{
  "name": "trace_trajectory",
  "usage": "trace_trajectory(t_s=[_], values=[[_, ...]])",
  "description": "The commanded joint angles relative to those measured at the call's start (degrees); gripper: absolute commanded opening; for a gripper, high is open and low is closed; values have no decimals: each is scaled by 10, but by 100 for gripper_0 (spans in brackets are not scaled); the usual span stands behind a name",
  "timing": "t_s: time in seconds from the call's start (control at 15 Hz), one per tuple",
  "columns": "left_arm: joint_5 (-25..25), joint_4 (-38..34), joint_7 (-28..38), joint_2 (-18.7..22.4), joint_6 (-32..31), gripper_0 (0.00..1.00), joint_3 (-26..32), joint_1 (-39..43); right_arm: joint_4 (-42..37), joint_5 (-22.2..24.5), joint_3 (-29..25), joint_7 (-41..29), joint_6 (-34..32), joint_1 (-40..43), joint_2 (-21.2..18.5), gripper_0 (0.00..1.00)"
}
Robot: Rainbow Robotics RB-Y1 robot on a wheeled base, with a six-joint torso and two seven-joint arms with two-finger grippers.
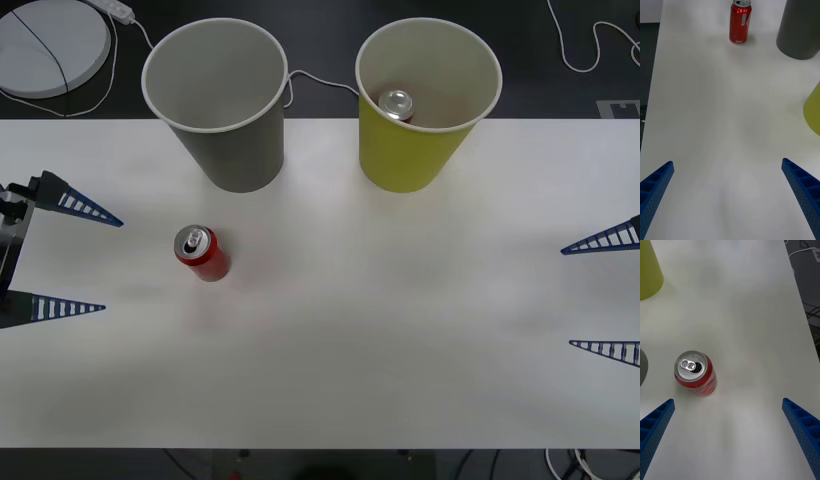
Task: Put the can into the green bin and the plastic bottle into the gray bin
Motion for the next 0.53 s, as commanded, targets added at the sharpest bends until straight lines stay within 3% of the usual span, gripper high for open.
trace_trajectory(t_s=[0.07,0.33,0.53], values=[[7,14,2,0,15,100,-4,0,0,0,0,0,0,0,0,100],[86,85,-14,0,61,100,-50,0,0,0,0,0,0,0,0,100],[117,122,-54,0,85,100,-71,0,0,0,0,0,0,0,0,100]])
